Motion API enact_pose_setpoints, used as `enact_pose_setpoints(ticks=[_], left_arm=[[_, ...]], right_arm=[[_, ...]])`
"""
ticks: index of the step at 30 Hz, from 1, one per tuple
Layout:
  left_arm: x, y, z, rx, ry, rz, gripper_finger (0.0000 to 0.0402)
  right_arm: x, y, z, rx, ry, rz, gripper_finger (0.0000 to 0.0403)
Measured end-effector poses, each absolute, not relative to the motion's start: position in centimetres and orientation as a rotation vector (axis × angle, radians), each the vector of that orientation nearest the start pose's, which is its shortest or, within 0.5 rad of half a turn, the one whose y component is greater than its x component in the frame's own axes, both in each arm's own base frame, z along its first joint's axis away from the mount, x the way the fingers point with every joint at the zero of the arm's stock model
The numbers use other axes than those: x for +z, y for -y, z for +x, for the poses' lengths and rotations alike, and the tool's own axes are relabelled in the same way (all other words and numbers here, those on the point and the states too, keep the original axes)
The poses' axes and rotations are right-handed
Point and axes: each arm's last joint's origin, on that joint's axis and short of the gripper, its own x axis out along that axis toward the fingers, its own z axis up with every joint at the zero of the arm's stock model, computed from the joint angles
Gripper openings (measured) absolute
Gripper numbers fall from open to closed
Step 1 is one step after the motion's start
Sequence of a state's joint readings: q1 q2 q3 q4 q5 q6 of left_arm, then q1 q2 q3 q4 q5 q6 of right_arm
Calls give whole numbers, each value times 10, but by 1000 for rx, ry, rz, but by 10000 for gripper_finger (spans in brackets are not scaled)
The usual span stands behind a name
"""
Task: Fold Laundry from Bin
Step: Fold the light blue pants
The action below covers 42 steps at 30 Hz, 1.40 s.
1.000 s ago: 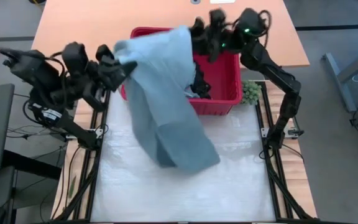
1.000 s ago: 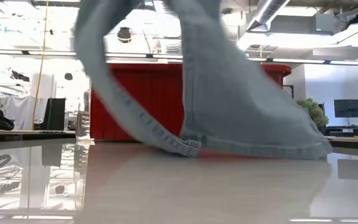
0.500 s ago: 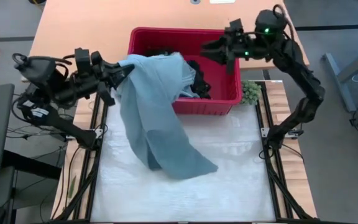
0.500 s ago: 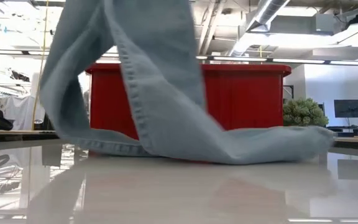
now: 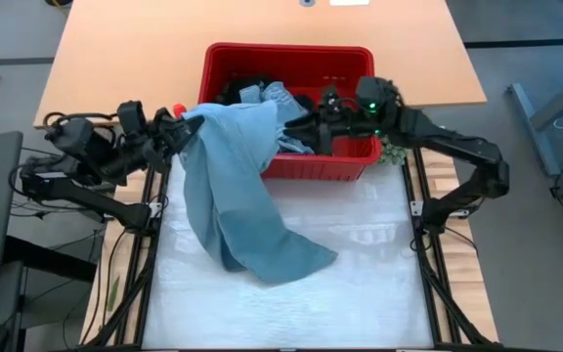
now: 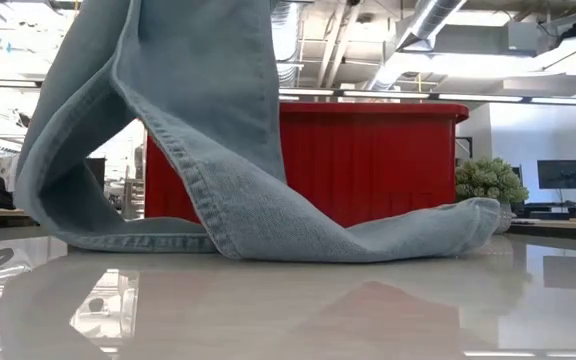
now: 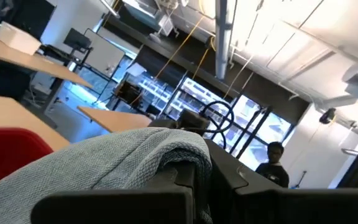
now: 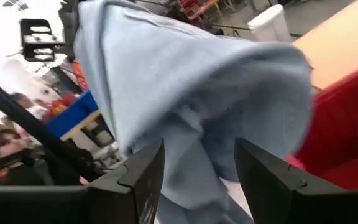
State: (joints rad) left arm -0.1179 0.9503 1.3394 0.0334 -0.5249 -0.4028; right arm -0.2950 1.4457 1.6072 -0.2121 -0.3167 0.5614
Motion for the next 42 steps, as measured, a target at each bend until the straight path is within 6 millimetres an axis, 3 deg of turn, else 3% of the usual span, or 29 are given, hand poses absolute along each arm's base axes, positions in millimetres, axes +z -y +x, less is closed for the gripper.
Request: enact_pose_setpoints(ticks=[8,21,33,35,37,41,42], left_arm=[[499,4,159,330,477,-534,0],[502,4,157,323,501,-543,0],[499,5,165,327,480,-537,0],[498,5,165,328,473,-534,0],[498,5,165,329,467,-532,0],[497,5,163,296,449,-551,4],[496,5,163,288,442,-559,10]], right_arm=[[457,65,326,201,25,595,224],[449,78,320,104,-60,604,267],[440,62,350,199,4,574,261],[442,57,351,220,28,564,241],[445,53,351,236,51,550,196],[453,52,344,250,88,481,40],[455,52,341,255,92,464,27]])
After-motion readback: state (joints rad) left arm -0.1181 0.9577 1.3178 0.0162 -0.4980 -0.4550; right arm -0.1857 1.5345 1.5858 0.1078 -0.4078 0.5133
